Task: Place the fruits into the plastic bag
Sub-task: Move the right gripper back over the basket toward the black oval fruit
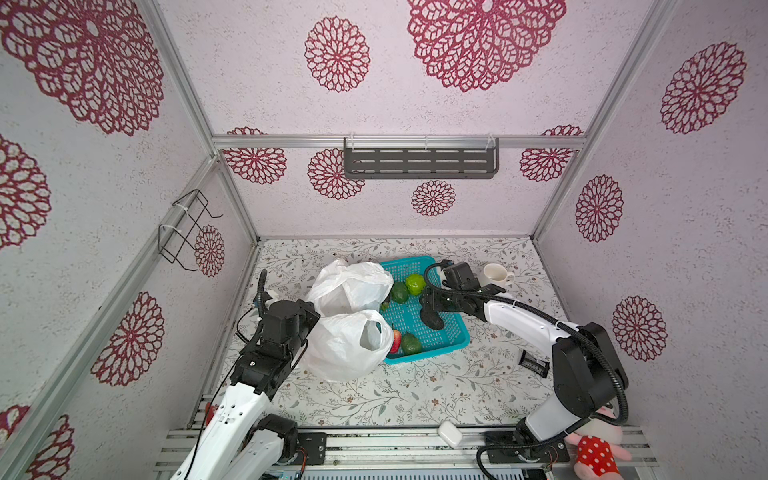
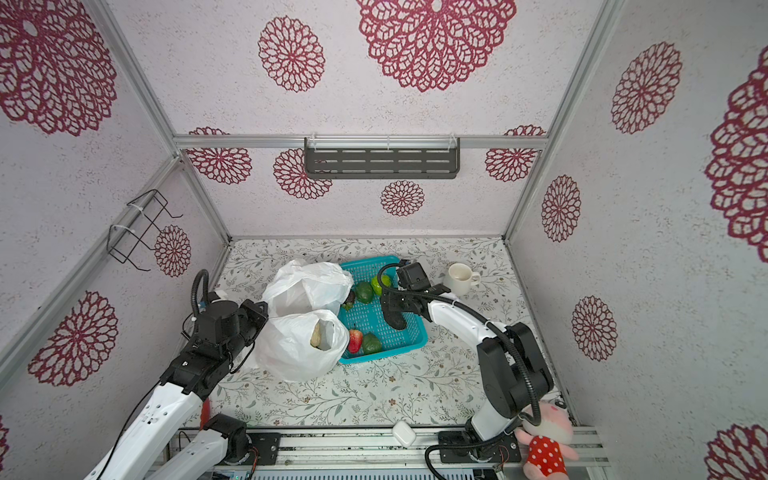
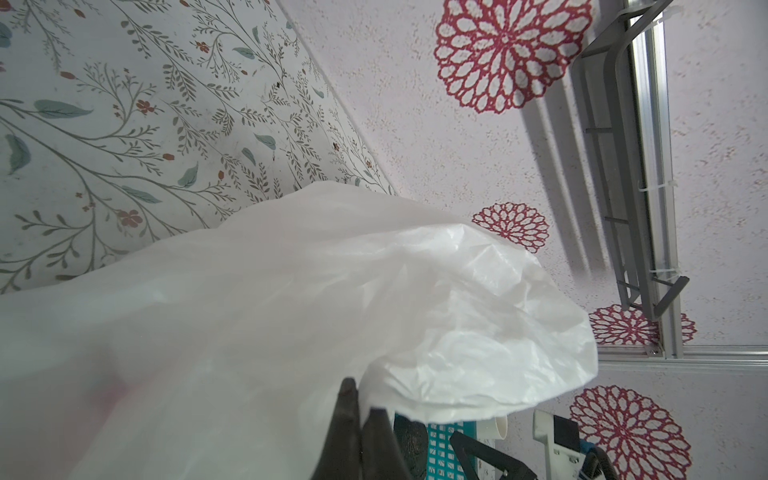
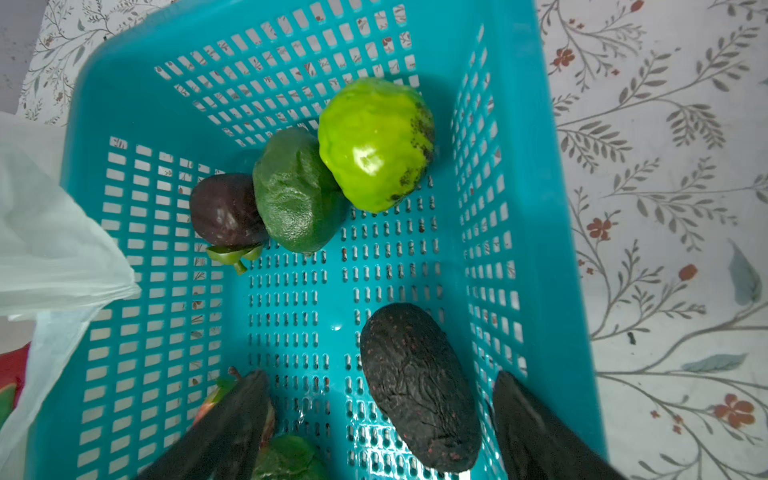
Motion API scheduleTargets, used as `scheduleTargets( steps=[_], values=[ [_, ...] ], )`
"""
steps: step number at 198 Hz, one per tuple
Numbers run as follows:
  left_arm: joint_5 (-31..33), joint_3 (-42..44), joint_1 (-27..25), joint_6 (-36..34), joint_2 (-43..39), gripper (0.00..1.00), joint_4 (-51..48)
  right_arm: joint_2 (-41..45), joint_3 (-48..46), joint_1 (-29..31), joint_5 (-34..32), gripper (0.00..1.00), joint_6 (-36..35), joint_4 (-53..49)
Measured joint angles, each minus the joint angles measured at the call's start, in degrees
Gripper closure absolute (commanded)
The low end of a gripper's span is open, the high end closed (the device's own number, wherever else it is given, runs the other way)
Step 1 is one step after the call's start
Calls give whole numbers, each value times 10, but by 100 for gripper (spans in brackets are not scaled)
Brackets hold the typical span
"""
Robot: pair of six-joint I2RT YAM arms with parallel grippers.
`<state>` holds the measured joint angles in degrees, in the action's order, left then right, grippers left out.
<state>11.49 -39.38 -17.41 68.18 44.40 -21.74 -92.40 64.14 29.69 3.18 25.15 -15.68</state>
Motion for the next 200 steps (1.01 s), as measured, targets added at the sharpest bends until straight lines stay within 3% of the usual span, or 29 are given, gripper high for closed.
scheduleTargets(
  steps=[127, 200],
  values=[
    [34, -2, -2, -41, 6, 100, -25, -5, -22, 5, -2, 15, 5, 64],
    [33, -9, -2, -75, 11, 100, -30, -100, 114, 6, -3, 15, -1, 44]
  ],
)
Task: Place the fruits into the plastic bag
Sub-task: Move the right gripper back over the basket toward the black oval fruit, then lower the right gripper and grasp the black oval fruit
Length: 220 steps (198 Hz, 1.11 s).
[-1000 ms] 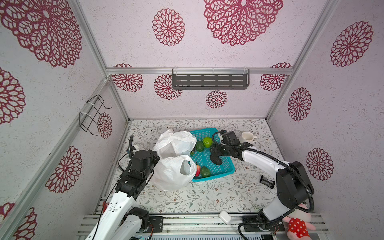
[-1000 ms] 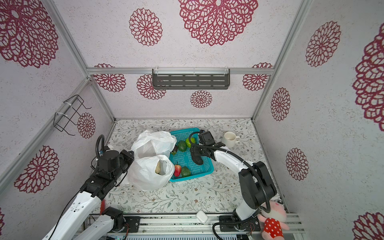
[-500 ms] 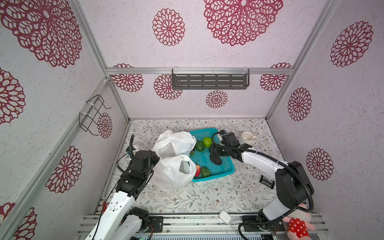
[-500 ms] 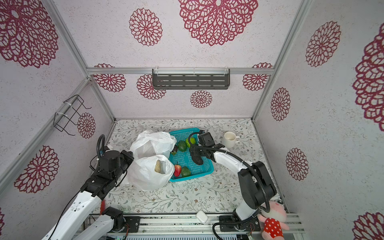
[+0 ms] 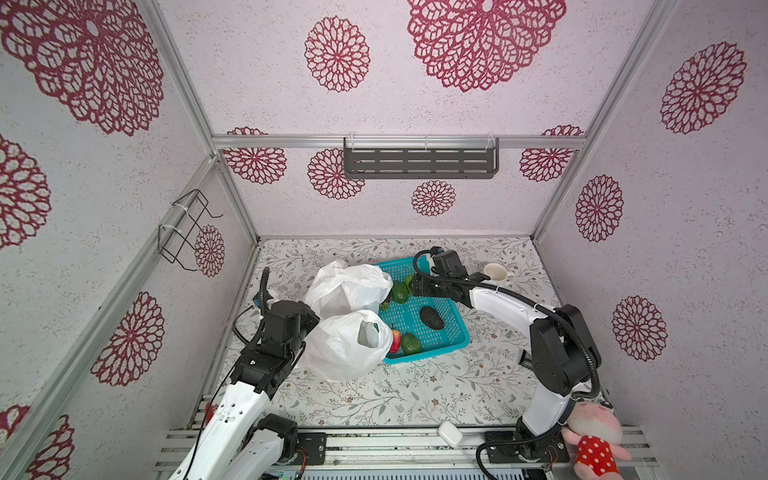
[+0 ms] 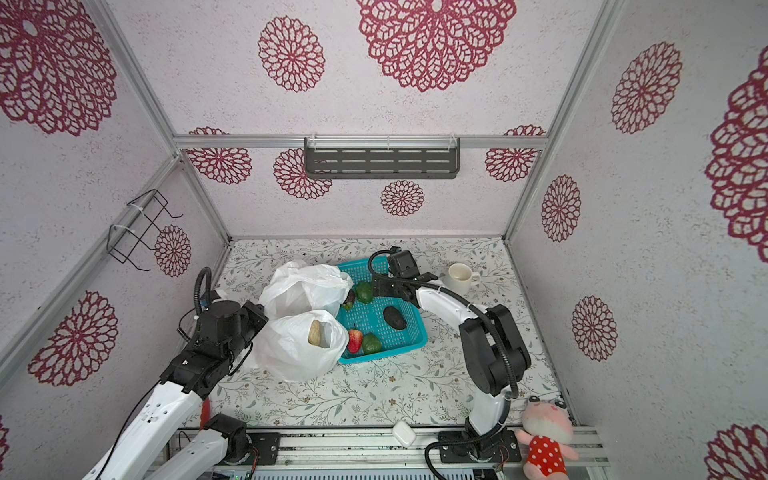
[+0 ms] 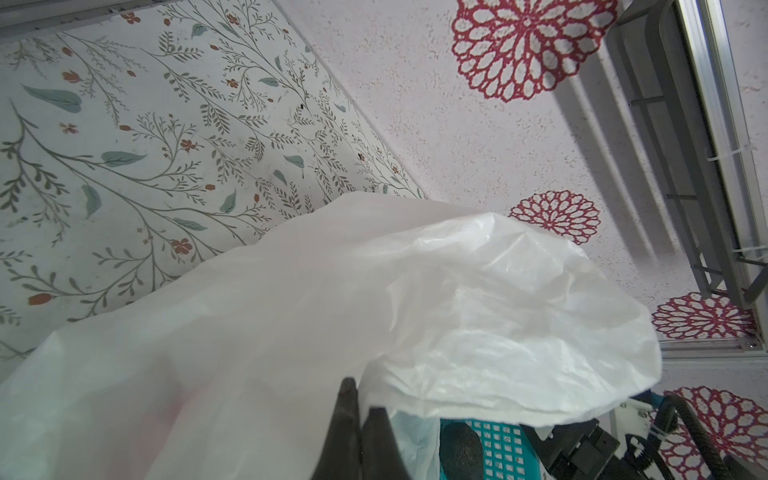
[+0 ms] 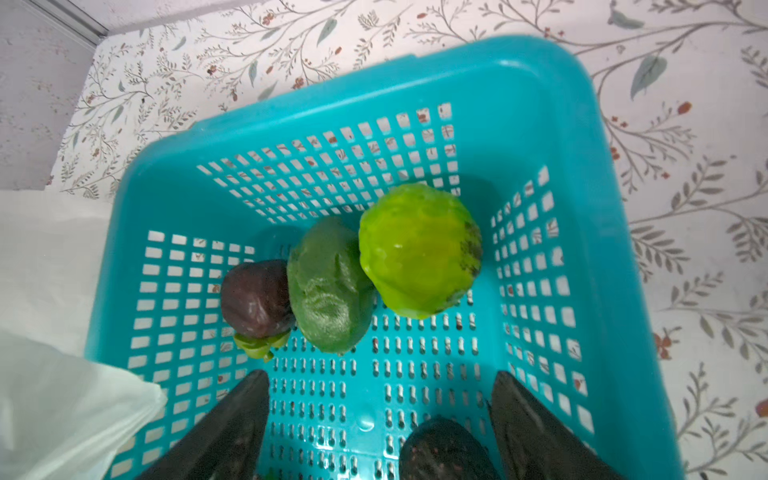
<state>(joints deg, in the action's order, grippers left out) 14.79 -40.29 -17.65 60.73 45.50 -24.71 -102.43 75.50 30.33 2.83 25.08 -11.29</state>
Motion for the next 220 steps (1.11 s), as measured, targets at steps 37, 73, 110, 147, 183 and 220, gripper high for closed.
scheduleTargets(
  steps=[37, 73, 110, 147, 183, 220],
  values=[
    [0, -10, 0, -14, 19, 100, 1, 1, -10, 2, 4, 15, -5, 3],
    [10, -21, 0, -21, 21, 100, -3, 3, -52, 4, 6, 15, -6, 7],
    [23, -21, 0, -21, 20, 100, -10, 4, -51, 9, 10, 16, -27, -11],
    [28, -21, 0, -20, 28, 100, -6, 2, -23, 9, 2, 18, -49, -53],
    [28, -31, 0, -23, 68, 100, 1, -7, -21, 15, 9, 18, -60, -73],
    [27, -40, 0, -23, 92, 100, 10, -34, -21, 30, 19, 19, -66, -92]
  ],
)
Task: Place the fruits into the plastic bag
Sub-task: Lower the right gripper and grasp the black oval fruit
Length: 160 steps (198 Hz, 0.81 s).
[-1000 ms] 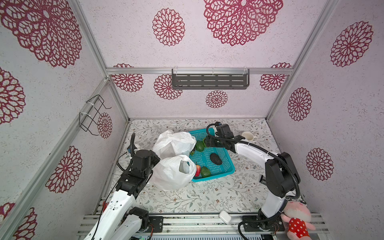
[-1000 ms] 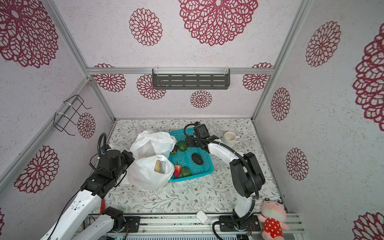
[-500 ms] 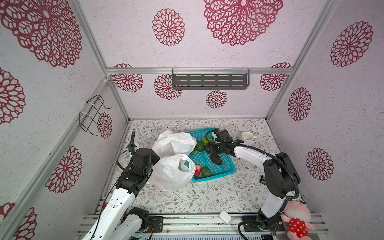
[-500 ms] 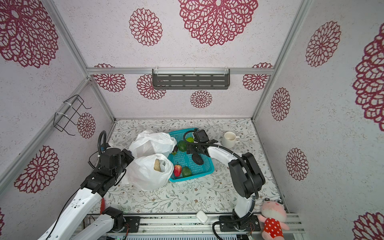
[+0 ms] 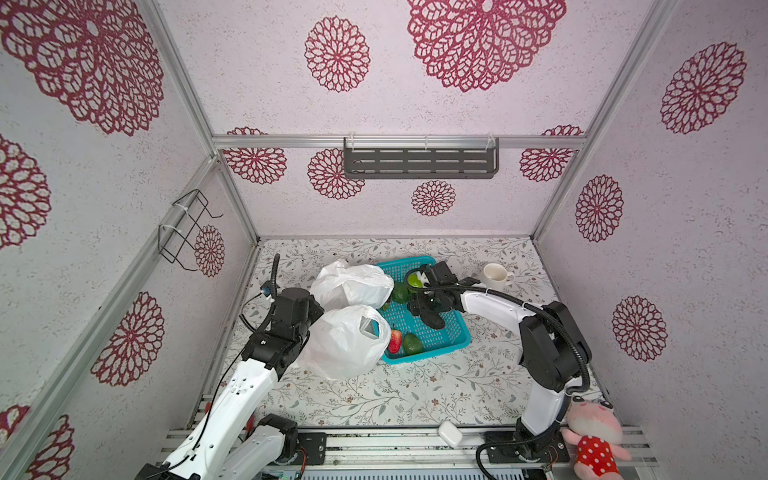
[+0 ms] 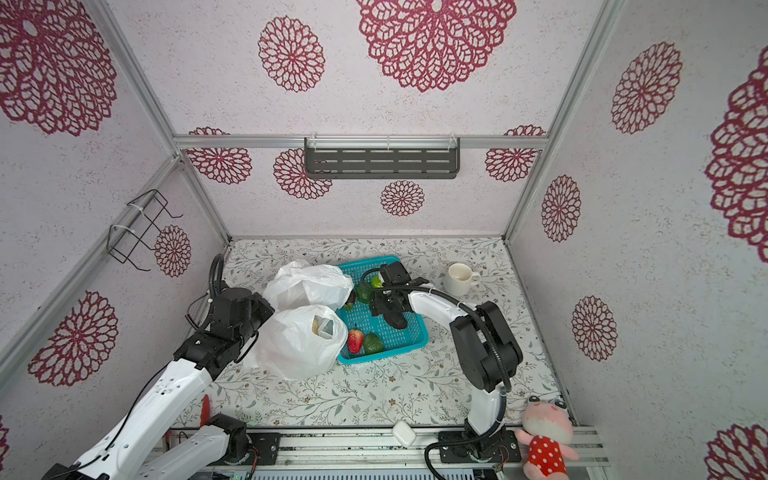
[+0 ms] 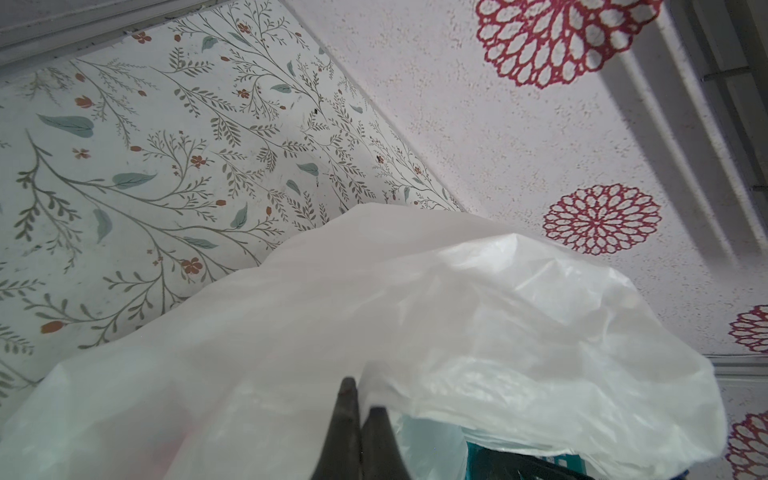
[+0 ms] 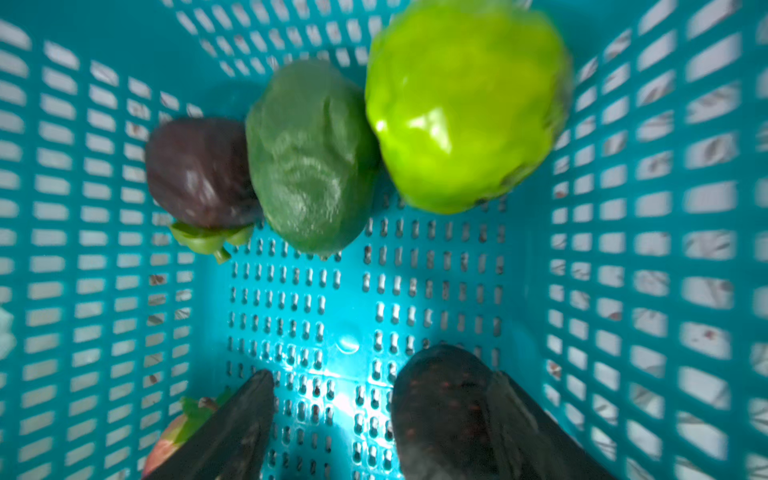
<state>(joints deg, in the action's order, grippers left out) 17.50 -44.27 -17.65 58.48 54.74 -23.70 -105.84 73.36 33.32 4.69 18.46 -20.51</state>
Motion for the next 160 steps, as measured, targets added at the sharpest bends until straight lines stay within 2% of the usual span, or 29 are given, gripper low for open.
scheduleTargets(
  steps=[76, 126, 145, 160],
  values=[
    [-2, -7, -1, 3, 3, 100, 5, -19, 0, 10, -30, 18, -10, -54],
    [-3, -7, -1, 2, 3, 100, 5, 11, -25, 16, -33, 17, -14, -69],
    [-3, -7, -1, 2, 3, 100, 5, 14, -29, 17, -35, 24, -19, -70],
    [-3, -7, -1, 2, 2, 100, 5, 14, -29, 18, -35, 37, -25, -70]
  ],
)
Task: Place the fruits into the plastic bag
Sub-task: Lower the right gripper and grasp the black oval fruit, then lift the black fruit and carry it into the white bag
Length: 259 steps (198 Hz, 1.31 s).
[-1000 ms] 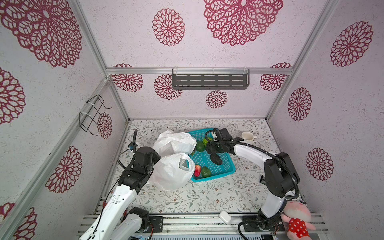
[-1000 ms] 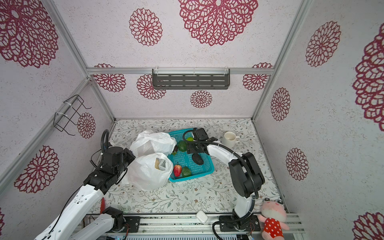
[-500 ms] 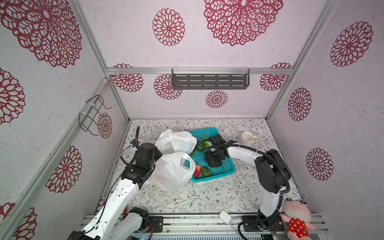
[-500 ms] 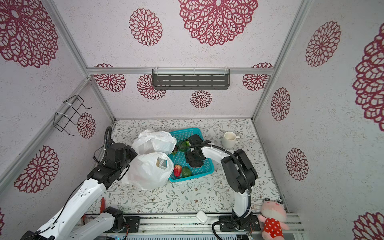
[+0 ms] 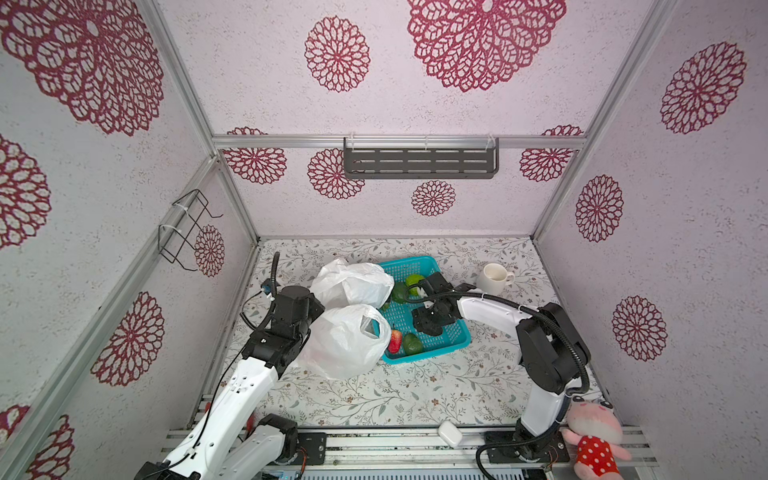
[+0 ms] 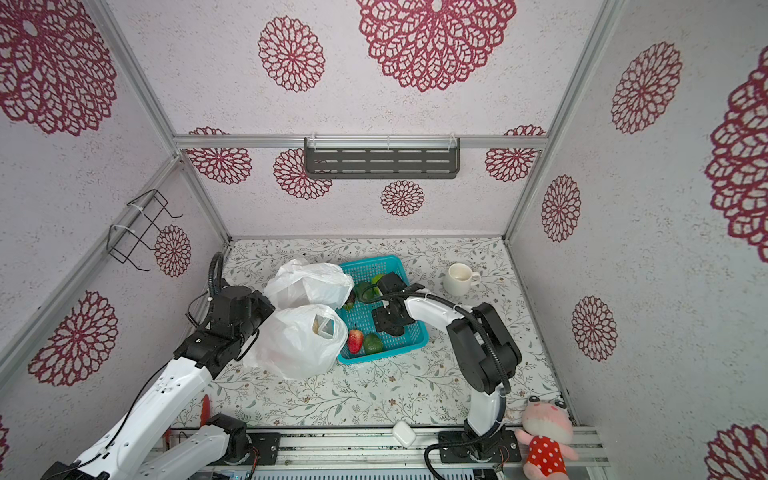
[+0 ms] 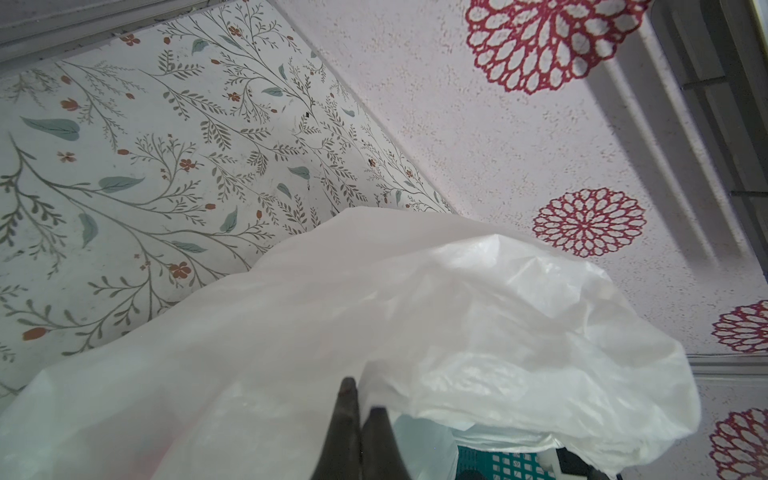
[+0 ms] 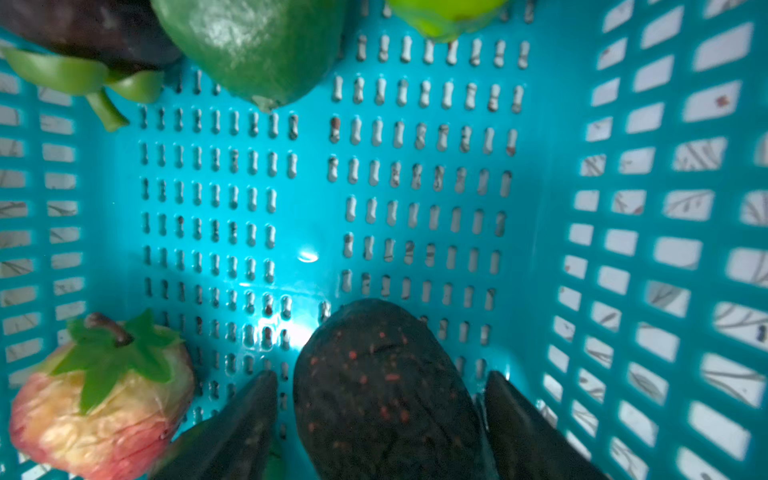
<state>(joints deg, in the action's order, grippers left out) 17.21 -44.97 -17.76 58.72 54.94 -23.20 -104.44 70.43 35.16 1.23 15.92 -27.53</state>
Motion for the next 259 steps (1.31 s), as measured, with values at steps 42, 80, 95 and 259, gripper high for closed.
scheduleTargets(
  steps=[42, 80, 95, 259],
  values=[
    [-2, 0, 0, -1, -7, 100, 0, 2, -6, 0, 3, 85, -8, 29],
    [-7, 0, 0, -2, -7, 100, -3, 17, -3, 6, 40, 85, -8, 47],
    [-12, 0, 0, -2, -7, 100, -3, 30, 10, 16, 64, 85, -14, 53],
    [-32, -1, -3, 6, -17, 100, -10, -176, 330, 122, 310, 60, -61, 132]
  ],
)
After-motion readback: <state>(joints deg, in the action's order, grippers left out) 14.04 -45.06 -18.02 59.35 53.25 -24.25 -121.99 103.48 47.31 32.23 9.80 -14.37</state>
